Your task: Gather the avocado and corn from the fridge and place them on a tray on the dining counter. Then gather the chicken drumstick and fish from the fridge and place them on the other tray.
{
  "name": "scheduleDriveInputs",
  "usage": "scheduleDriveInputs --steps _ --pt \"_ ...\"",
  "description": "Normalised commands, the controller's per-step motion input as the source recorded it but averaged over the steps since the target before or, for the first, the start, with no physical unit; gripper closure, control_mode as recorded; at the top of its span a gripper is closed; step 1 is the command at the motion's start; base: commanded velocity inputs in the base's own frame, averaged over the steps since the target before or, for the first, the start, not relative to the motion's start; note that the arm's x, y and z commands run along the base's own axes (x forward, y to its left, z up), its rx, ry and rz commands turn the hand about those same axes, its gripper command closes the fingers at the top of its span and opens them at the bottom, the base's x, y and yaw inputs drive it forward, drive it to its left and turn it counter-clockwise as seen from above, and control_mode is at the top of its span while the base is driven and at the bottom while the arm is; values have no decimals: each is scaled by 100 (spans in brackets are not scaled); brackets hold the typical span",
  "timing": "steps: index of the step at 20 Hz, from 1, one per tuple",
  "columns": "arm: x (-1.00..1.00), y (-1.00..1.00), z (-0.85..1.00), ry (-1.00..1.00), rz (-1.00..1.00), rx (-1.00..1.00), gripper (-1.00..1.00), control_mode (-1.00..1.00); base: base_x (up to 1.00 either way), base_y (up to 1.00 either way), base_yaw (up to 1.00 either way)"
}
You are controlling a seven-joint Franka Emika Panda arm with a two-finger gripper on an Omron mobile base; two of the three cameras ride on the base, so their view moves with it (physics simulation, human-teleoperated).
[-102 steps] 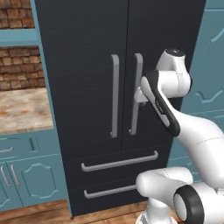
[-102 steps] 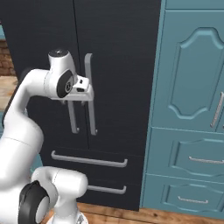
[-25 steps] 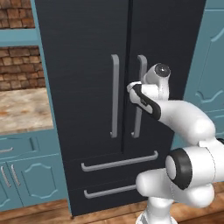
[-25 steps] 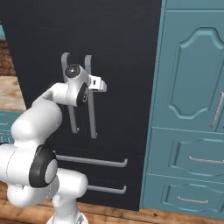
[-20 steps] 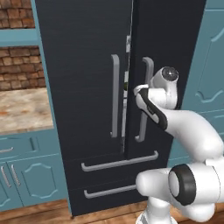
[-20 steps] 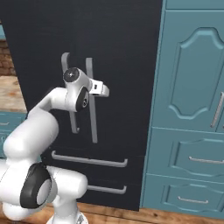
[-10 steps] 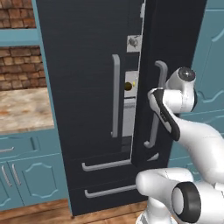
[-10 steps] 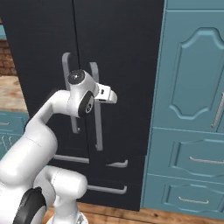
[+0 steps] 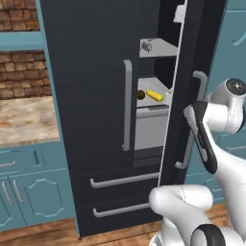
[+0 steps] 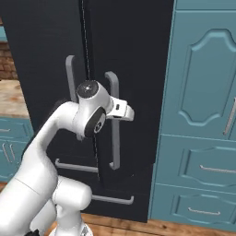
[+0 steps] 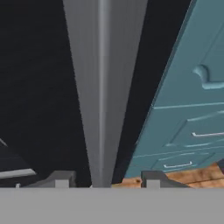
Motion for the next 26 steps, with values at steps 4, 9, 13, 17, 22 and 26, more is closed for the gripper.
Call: scheduleDriveInputs --steps 4,9,13,17,22,26 --pt "-100 0 0 -7 -4 -2 -100 -100 0 0 0" --pt "-79 32 6 -8 0 -10 -100 -100 0 0 0" --pt "-37 80 9 -6 1 -19 -100 -100 0 0 0" --pt "3 82 23 -2 0 -16 -100 -100 0 0 0" --pt "51 57 6 0 -1 -15 -100 -100 0 0 0" --pt "82 44 0 4 -3 -14 -100 -100 0 0 0"
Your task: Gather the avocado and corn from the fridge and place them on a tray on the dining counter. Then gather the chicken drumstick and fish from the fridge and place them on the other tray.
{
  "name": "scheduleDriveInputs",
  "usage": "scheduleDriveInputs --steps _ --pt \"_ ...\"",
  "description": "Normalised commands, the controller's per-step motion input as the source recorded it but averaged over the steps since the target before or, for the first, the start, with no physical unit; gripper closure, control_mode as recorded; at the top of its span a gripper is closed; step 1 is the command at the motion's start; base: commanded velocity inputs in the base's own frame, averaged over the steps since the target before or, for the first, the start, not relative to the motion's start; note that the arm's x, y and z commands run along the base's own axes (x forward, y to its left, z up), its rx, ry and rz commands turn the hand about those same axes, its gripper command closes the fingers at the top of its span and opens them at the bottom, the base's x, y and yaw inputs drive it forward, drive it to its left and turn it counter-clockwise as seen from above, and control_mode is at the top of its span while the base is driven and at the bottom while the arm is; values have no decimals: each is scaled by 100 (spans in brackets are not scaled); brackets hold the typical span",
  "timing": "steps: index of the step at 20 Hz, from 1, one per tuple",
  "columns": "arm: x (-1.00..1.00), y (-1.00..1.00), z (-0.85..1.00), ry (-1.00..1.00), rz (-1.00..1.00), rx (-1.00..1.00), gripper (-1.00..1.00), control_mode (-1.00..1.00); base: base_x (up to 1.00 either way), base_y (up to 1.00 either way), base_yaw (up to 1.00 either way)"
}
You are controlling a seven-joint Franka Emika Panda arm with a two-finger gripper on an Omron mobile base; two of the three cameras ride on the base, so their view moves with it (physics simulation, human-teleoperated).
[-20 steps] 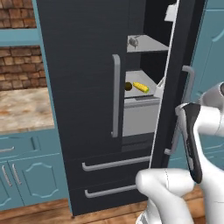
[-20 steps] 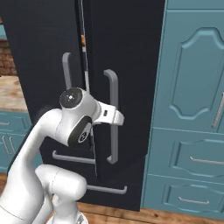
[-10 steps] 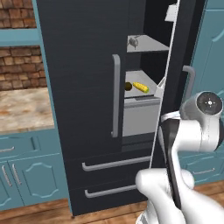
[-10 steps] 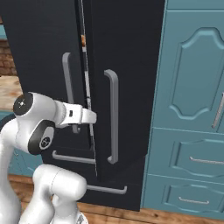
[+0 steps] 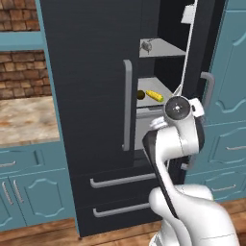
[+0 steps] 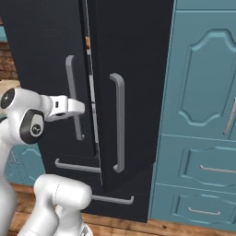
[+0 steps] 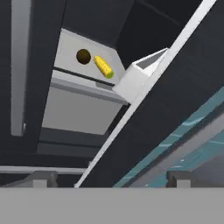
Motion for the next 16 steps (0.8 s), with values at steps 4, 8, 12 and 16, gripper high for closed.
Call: scheduleDriveInputs --steps 4,8,12,16 --pt "87 45 0 7 -13 -22 -100 -100 0 0 0" --pt "86 19 3 17 -21 -23 -100 -100 0 0 0" --pt "88 0 1 22 -18 -16 -100 -100 0 0 0" --pt "86 -12 0 22 -11 -12 -100 -100 0 0 0"
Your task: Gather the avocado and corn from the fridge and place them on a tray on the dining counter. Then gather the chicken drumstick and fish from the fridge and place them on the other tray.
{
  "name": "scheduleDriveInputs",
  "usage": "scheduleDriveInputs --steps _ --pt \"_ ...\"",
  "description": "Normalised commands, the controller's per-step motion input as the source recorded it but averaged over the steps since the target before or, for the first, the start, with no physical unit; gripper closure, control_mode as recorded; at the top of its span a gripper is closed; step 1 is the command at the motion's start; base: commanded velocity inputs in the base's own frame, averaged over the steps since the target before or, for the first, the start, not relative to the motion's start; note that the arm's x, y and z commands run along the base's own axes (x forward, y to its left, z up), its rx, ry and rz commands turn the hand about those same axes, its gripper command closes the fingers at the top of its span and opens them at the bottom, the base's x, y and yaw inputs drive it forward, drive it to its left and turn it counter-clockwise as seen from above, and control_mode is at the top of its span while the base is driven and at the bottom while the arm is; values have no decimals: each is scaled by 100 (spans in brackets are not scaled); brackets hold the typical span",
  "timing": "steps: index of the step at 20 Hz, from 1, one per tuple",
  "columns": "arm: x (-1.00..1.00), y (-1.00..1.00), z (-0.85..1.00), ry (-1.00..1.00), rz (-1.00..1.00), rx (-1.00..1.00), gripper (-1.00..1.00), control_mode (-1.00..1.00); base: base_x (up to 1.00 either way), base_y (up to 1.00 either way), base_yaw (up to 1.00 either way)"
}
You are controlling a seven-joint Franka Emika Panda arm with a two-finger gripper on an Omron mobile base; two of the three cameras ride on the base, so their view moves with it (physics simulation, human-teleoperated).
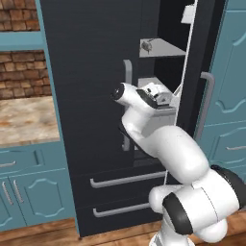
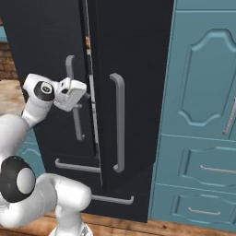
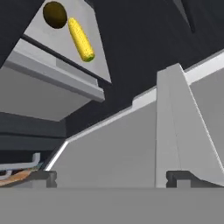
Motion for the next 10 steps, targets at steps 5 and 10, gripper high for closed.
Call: scheduleDriveInputs --steps 5,10 --pt "59 -40 0 15 -7 -5 -100 -100 0 0 0" --pt "46 -66 0 17 -4 -1 -100 -100 0 0 0"
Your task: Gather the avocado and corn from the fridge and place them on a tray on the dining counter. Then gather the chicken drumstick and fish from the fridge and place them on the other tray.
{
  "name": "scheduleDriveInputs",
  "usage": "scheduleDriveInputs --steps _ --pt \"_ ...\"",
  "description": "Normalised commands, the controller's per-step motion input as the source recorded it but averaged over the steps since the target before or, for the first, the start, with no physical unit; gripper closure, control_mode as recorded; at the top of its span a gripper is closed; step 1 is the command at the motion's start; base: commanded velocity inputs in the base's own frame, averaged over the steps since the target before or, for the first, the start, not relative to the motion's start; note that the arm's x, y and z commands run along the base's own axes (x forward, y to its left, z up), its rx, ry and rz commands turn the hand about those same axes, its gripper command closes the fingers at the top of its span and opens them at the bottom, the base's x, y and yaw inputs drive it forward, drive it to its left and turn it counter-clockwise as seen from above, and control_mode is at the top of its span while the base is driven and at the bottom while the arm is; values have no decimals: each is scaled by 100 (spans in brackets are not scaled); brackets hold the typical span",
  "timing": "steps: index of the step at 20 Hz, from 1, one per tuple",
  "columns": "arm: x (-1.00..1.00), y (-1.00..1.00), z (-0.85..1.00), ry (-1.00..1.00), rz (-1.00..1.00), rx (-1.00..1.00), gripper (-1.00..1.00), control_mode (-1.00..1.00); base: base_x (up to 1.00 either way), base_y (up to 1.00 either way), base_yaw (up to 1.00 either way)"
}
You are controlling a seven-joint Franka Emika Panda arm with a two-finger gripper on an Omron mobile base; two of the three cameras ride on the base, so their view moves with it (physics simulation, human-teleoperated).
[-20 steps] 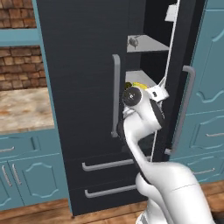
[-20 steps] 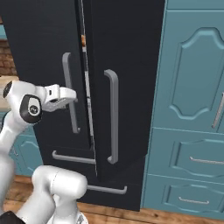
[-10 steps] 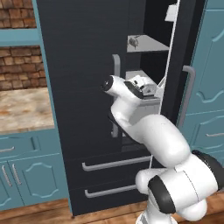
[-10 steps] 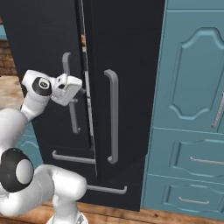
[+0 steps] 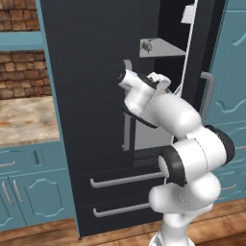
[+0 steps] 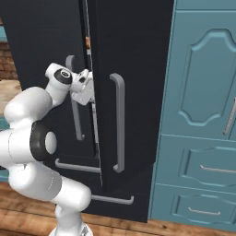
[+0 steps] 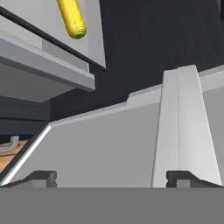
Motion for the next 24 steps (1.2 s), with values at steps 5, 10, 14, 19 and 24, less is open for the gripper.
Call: scheduleDriveInputs --steps 5,10,14,19,24 --pt "2 -93 -2 15 -3 0 -100 -100 0 0 0" --pt "-32 -100 -4 4 -4 0 -100 -100 0 0 0" --pt "-38 -100 -1 1 -4 0 -100 -100 0 0 0" --pt "-5 -100 0 6 -1 0 -100 -100 0 0 0" --pt "1 -92 0 2 0 2 -100 -100 0 0 0"
